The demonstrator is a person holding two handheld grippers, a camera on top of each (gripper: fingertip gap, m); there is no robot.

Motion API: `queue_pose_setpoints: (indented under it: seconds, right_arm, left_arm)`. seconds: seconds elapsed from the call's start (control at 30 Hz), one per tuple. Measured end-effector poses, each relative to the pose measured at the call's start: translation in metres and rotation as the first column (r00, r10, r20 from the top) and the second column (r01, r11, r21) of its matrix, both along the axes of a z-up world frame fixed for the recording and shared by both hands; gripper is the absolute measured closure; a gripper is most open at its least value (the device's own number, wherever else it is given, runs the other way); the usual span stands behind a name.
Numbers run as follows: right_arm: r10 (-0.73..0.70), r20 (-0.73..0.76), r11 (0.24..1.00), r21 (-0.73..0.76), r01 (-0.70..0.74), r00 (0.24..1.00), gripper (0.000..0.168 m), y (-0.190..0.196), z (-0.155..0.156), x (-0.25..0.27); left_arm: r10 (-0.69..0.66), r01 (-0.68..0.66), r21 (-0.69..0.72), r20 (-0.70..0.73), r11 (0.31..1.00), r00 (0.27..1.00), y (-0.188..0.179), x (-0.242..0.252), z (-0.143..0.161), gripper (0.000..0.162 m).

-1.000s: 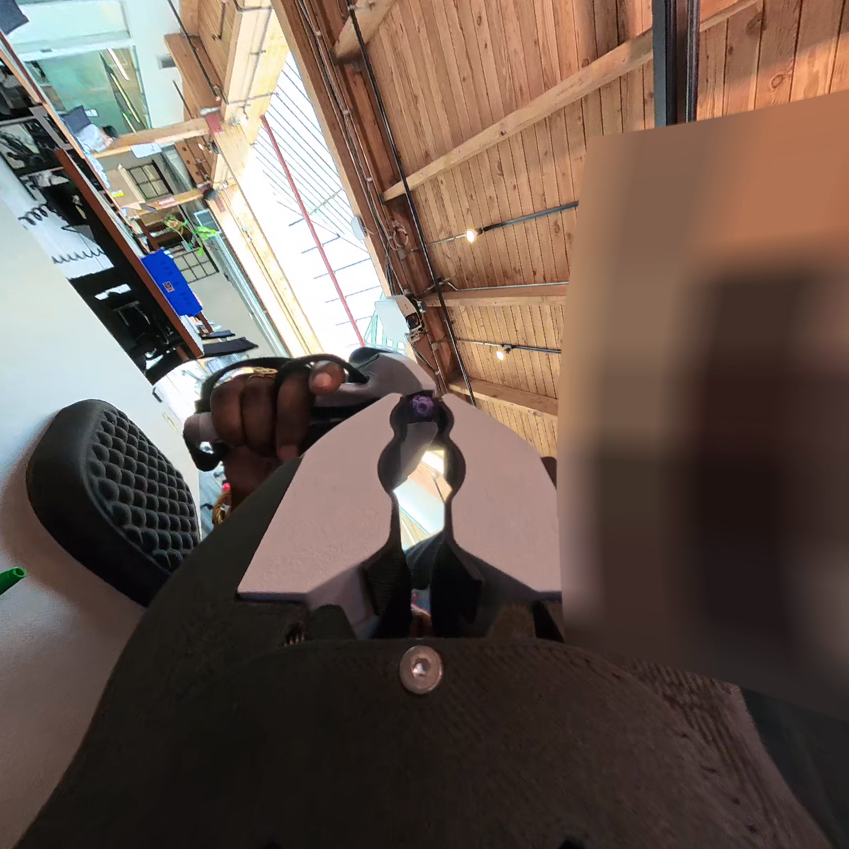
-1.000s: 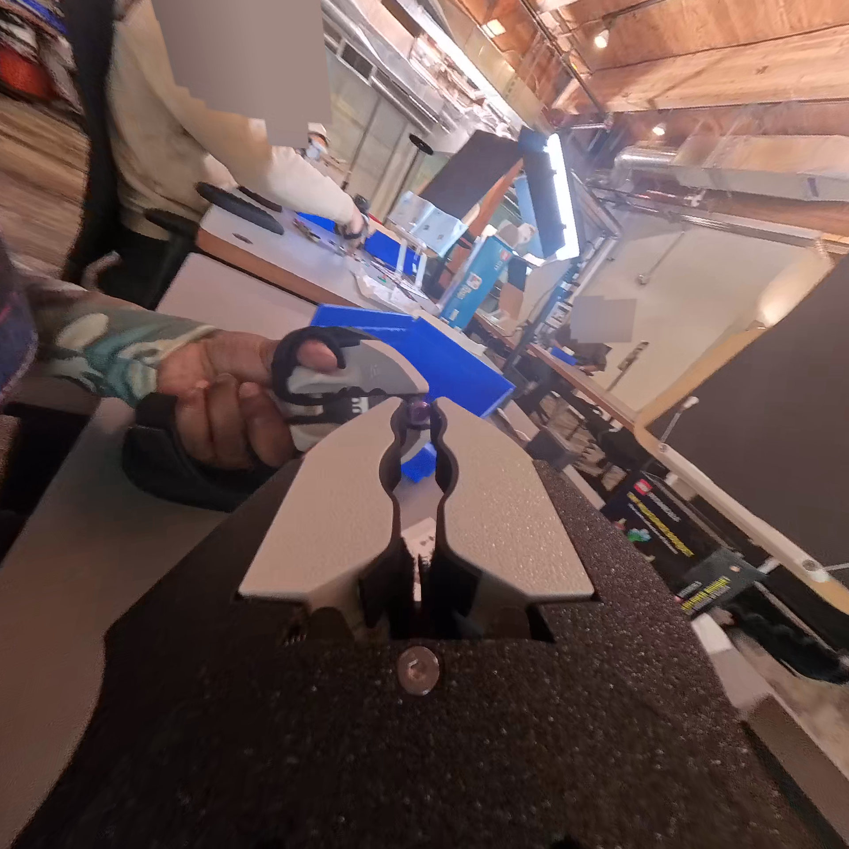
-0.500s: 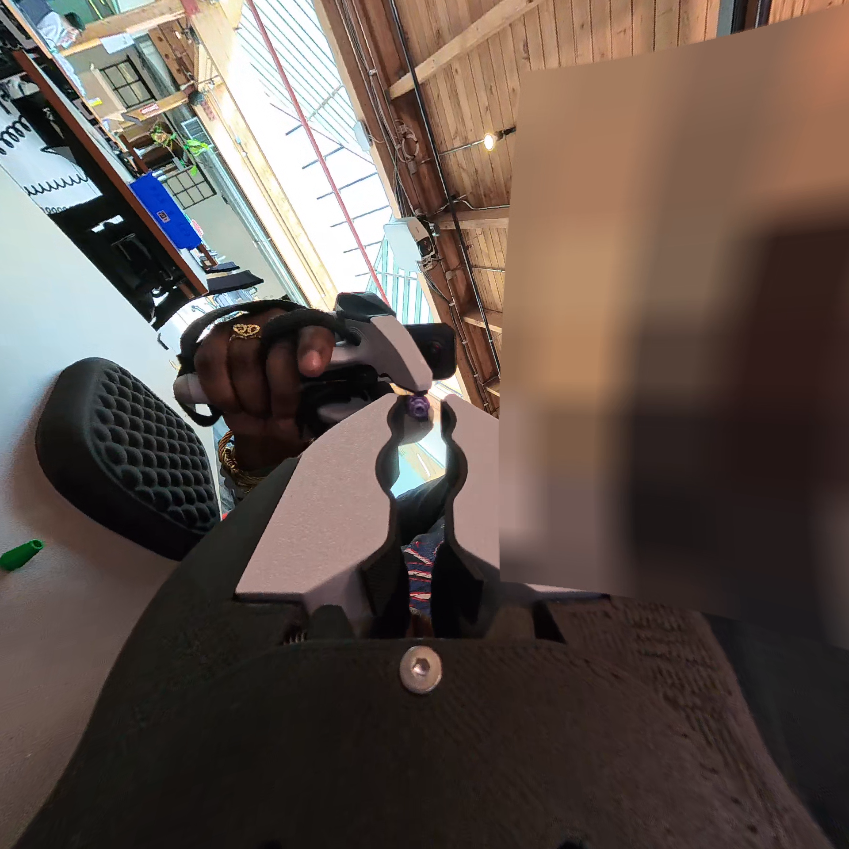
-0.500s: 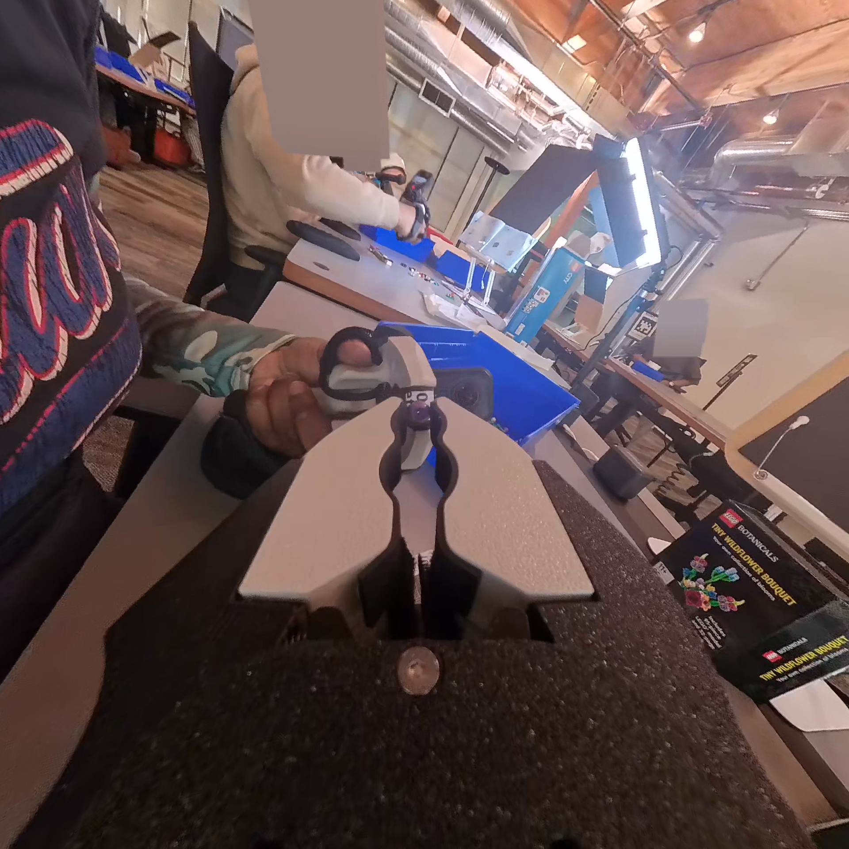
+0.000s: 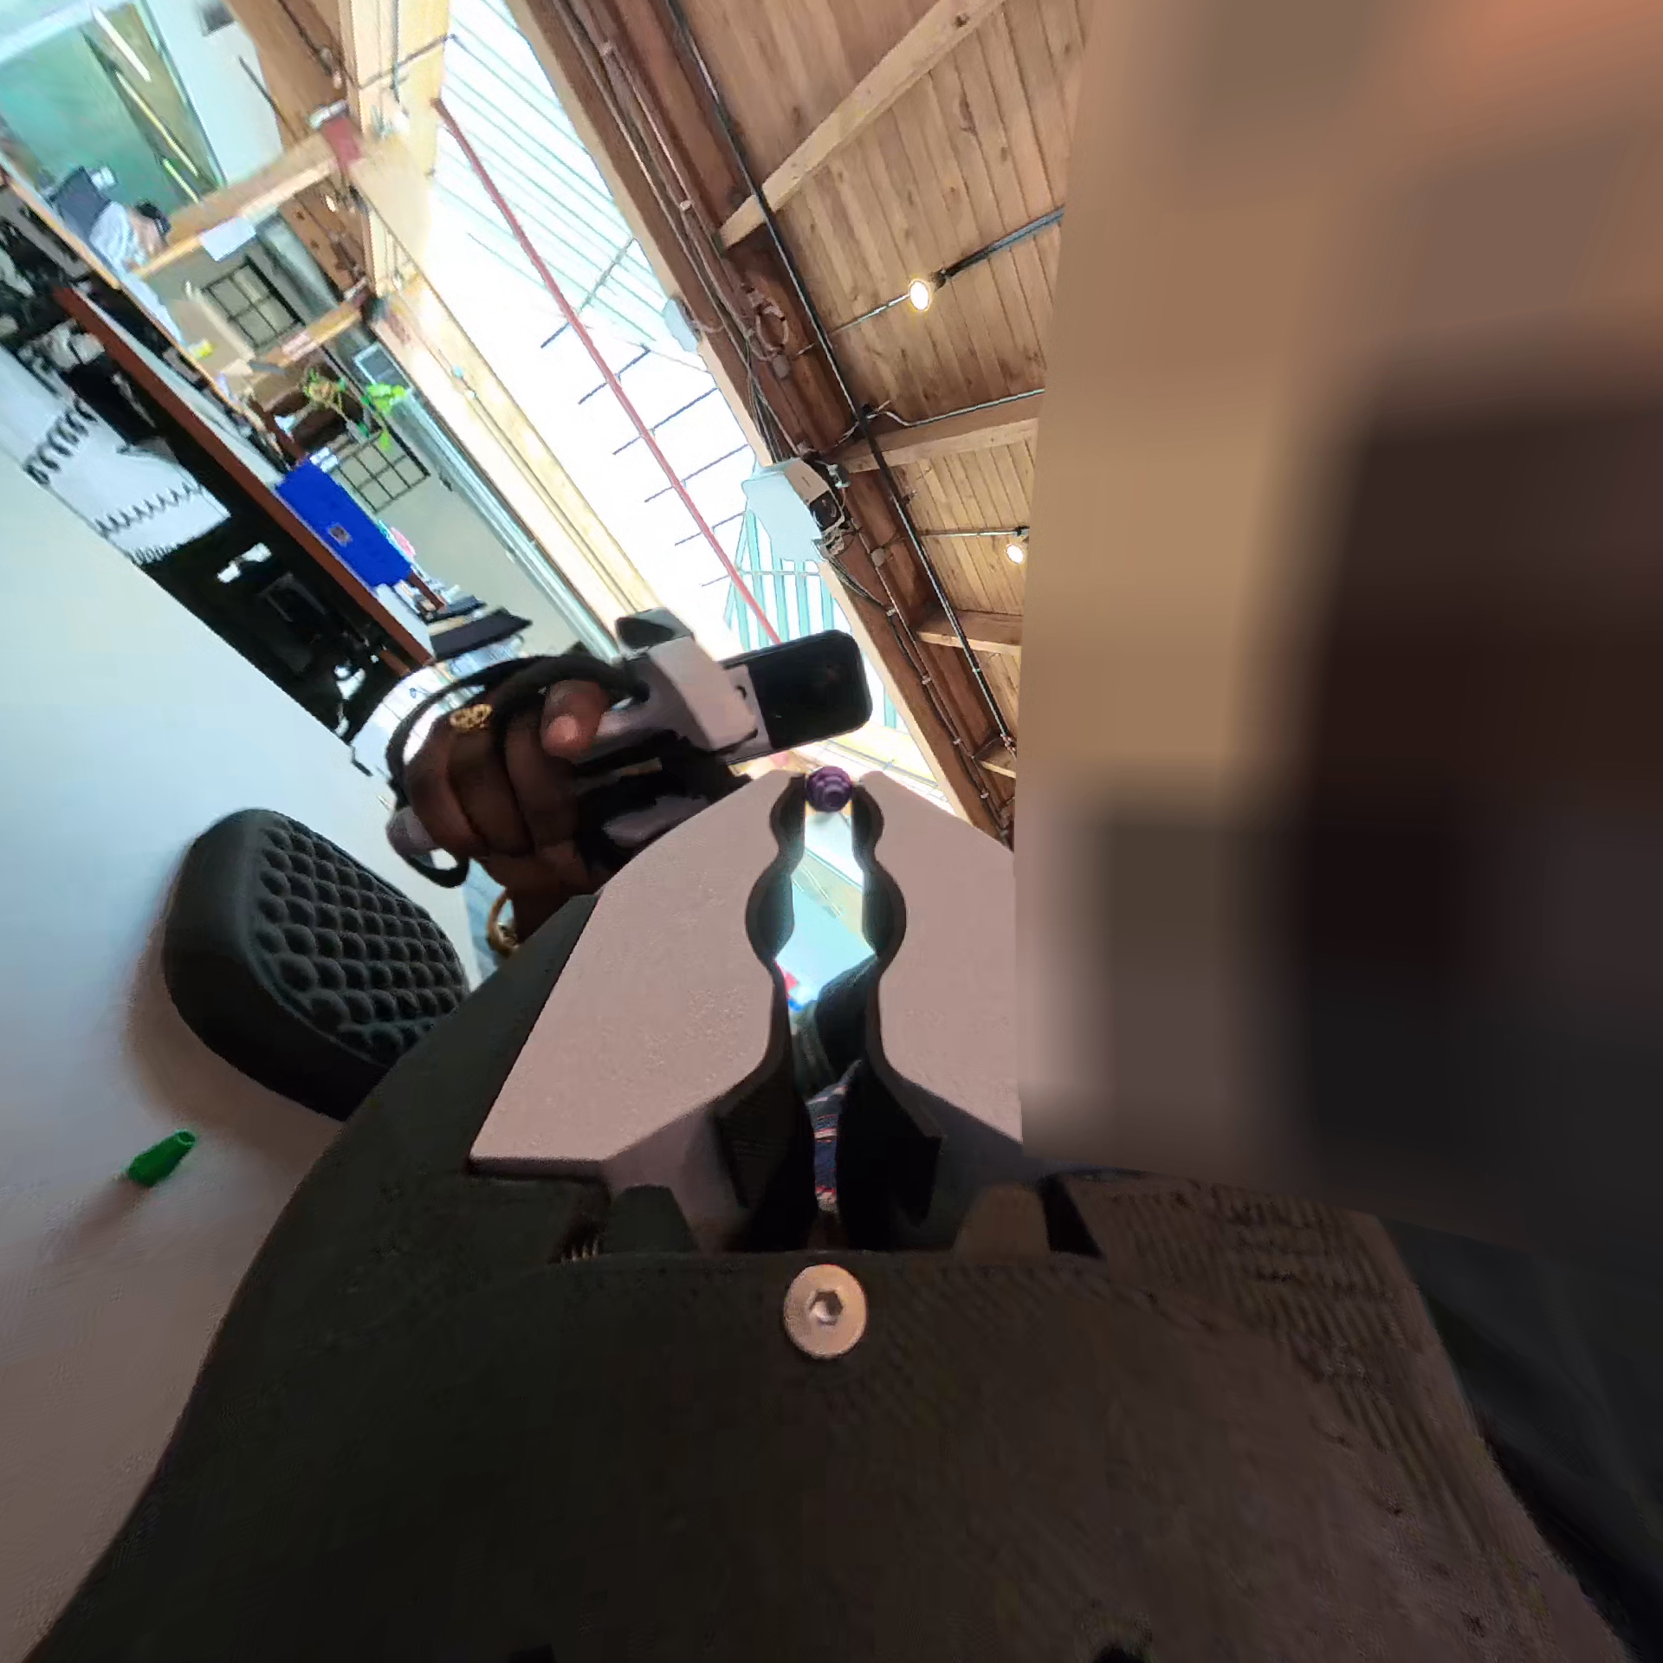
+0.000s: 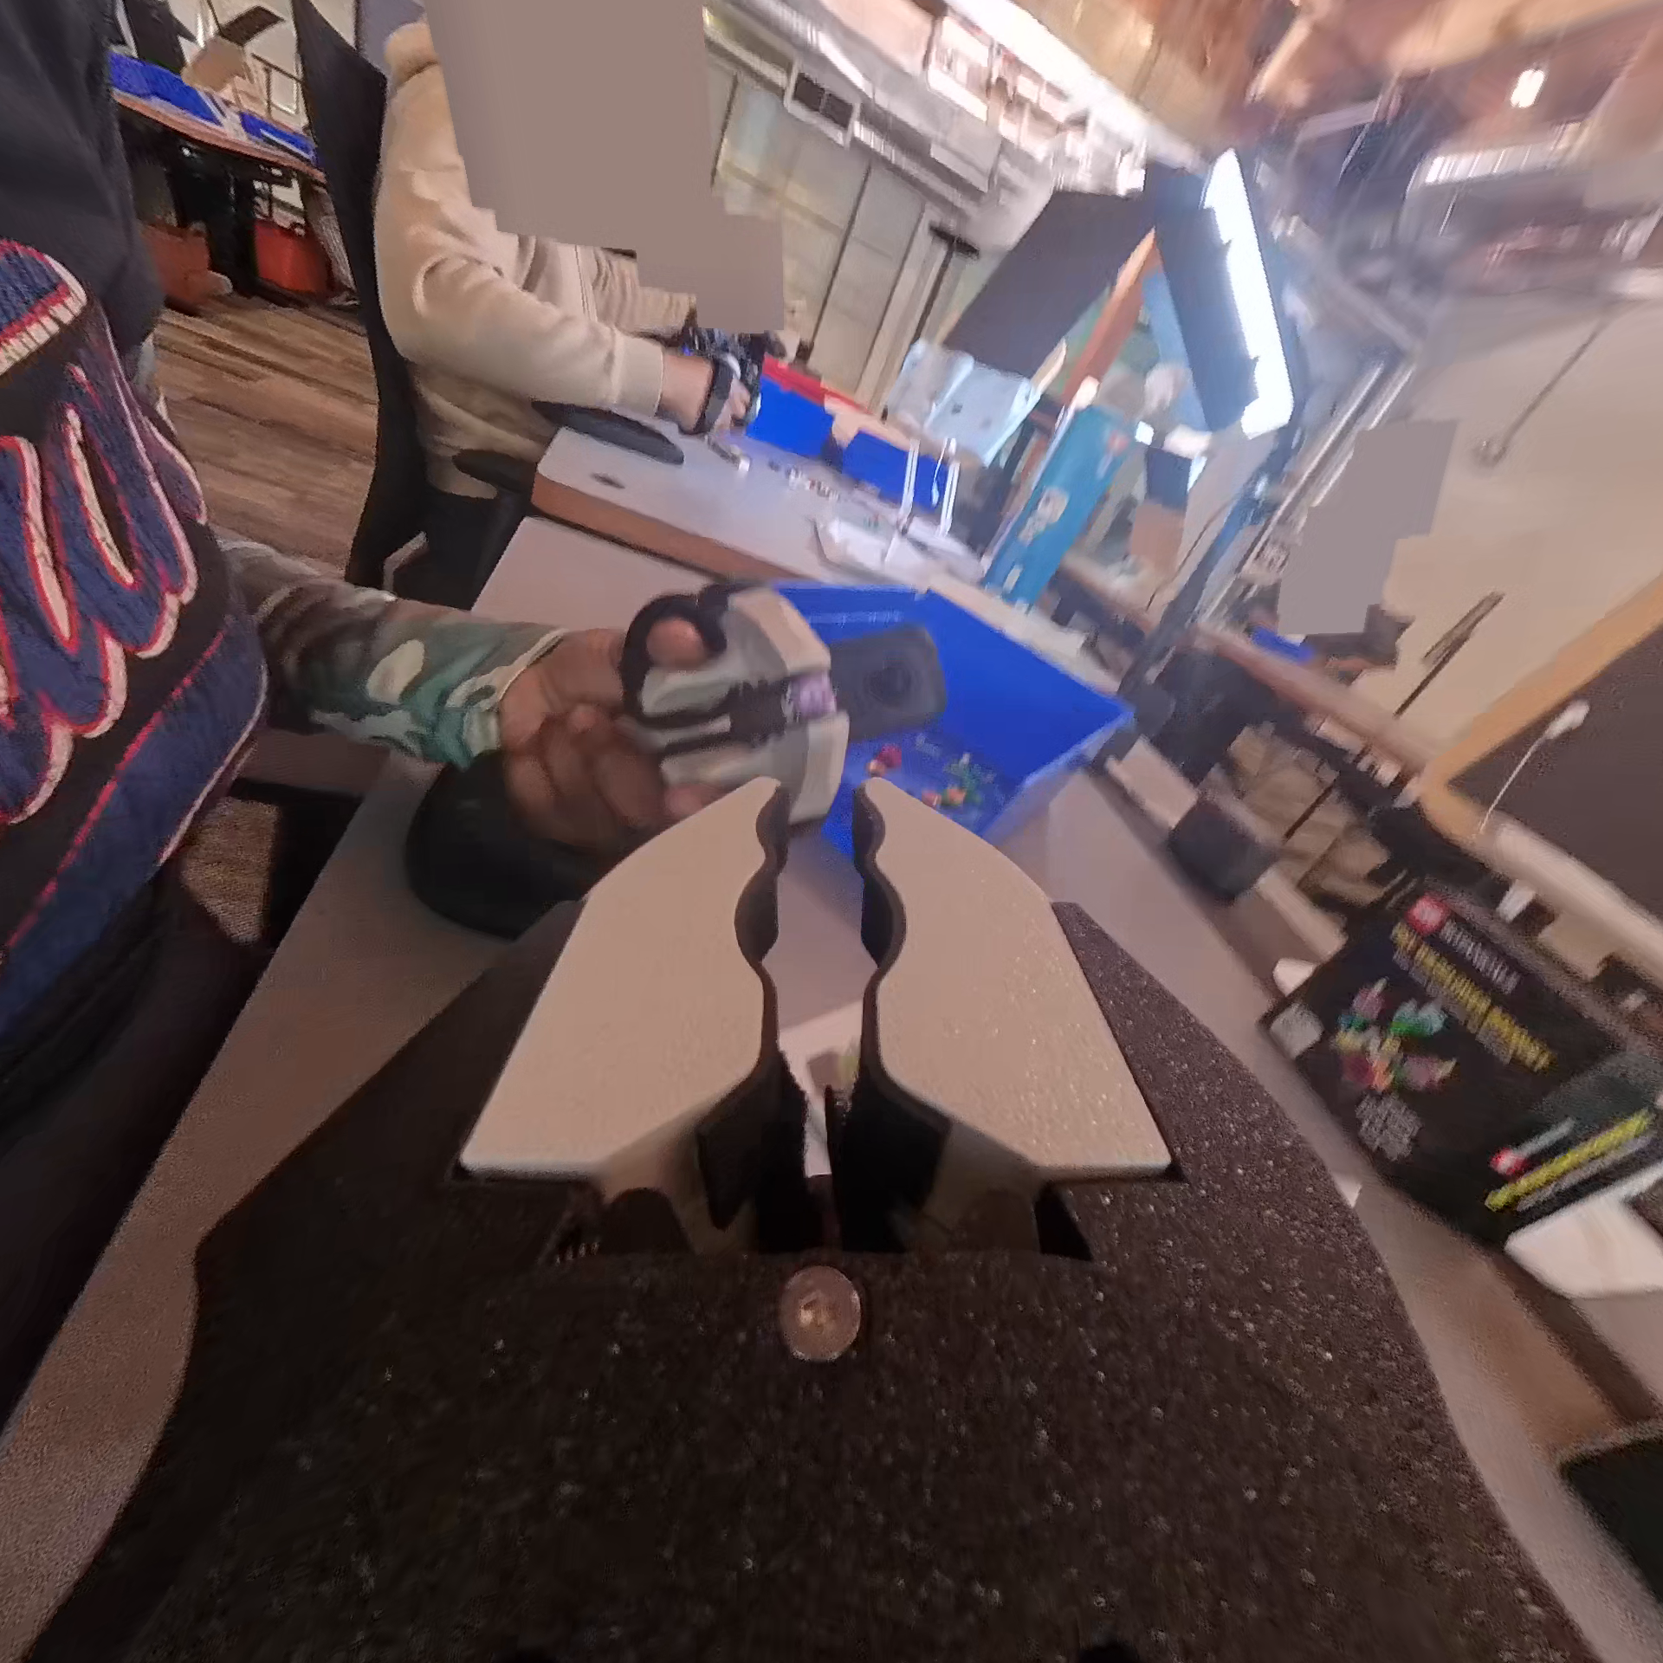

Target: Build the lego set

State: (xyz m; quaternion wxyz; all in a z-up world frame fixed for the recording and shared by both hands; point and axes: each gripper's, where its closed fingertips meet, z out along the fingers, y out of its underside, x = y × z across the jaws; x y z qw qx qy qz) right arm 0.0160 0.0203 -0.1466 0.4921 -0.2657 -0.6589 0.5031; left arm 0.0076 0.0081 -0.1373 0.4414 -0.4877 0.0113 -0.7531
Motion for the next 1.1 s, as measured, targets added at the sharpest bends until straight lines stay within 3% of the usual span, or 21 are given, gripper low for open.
queue_pose_setpoints:
  seconds: [0.1, 0.17, 0.27, 0.53, 0.67, 1.1]
  right_arm:
    - [-0.015, 0.276, 0.997, -0.063, 0.033, 0.961, 0.158, 0.02, -0.042, 0.016]
    - [-0.017, 0.502, 0.997, -0.058, 0.053, 0.865, 0.158, 0.025, -0.085, 0.029]
    - [-0.065, 0.653, 0.997, 0.004, 0.082, 0.755, 0.158, 0.025, -0.128, 0.034]
    - [-0.136, 0.787, 0.99, 0.083, 0.115, 0.602, 0.158, 0.029, -0.158, 0.032]
    - [-0.127, 0.755, 0.992, 0.103, 0.074, 0.643, 0.164, 0.023, -0.153, 0.021]
    - [-0.125, 0.764, 0.989, 0.145, 0.021, 0.633, 0.156, 0.011, -0.157, 0.003]
  left_arm:
    - [0.095, -0.092, 0.046, -0.057, 0.995, 0.994, 0.003, -0.017, -0.01, 0.152]
    - [0.133, -0.128, 0.063, -0.078, 0.99, 0.988, 0.004, -0.025, -0.02, 0.152]
    - [0.149, -0.15, 0.061, 0.018, 0.987, 0.989, 0.002, -0.039, -0.019, 0.152]
    - [0.149, -0.15, 0.075, 0.013, 0.986, 0.989, 0.001, -0.038, -0.02, 0.152]
    - [0.141, -0.144, 0.07, 0.036, 0.987, 0.989, 0.001, -0.041, -0.019, 0.152]
    - [0.137, -0.139, 0.073, 0.037, 0.988, 0.99, -0.001, -0.04, -0.019, 0.152]
